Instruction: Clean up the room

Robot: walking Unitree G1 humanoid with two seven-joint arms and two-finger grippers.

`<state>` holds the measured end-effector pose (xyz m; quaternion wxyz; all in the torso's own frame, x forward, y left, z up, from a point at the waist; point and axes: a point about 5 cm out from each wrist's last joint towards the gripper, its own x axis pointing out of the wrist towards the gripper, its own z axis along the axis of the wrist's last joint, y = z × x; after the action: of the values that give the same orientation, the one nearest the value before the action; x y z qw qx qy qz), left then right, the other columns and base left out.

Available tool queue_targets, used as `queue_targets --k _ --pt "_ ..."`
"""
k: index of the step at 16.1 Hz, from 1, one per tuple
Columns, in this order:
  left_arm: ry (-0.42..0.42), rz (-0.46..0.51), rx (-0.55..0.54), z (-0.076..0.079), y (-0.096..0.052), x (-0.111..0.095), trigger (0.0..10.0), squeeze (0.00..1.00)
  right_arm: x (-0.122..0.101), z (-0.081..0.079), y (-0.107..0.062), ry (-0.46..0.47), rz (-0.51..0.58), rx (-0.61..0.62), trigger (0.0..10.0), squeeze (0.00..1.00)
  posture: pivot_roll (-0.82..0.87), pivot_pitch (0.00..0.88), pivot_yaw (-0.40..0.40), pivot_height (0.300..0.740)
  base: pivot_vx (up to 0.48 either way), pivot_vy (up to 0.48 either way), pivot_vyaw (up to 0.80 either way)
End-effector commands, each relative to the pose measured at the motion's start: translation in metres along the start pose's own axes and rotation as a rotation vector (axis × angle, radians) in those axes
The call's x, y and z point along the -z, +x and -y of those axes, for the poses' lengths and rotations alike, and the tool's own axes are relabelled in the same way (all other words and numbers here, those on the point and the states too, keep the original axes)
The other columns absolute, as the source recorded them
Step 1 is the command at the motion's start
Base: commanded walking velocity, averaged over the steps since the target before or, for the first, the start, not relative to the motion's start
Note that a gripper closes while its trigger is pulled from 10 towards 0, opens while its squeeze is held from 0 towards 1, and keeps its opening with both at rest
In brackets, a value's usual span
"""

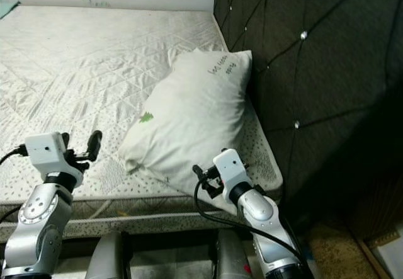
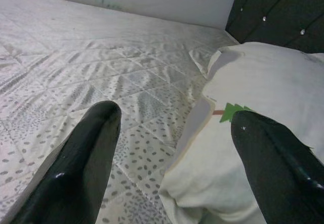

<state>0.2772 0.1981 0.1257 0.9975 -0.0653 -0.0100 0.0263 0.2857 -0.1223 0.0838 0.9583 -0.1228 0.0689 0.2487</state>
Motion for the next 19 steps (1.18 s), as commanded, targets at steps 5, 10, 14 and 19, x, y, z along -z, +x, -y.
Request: queue_targets --k 5,10,14,19 --pt "0.009 -0.009 0.010 0.001 0.002 -0.001 10.0 0.00 -0.003 -0.007 0.027 0.066 -0.051 0.031 10.0 0.00 -0.04 0.061 -0.026 0.550 0.000 0.000 0.00" --pt "0.023 -0.006 -0.004 -0.004 -0.004 -0.004 10.0 0.00 -0.020 -0.030 0.063 0.071 -0.053 0.016 10.0 0.00 0.02 0.074 -0.040 0.550 0.000 0.000 0.15" --pt "0.022 -0.009 -0.007 -0.003 -0.008 -0.004 10.0 0.00 -0.025 -0.027 0.069 0.102 -0.027 0.063 10.0 0.00 0.02 0.078 -0.042 0.550 0.000 0.000 0.40" --pt "0.022 -0.009 -0.002 -0.001 -0.005 -0.005 10.0 0.00 -0.030 0.012 0.065 0.056 0.028 0.303 10.0 0.00 0.01 0.079 -0.035 0.550 0.000 0.000 0.00"
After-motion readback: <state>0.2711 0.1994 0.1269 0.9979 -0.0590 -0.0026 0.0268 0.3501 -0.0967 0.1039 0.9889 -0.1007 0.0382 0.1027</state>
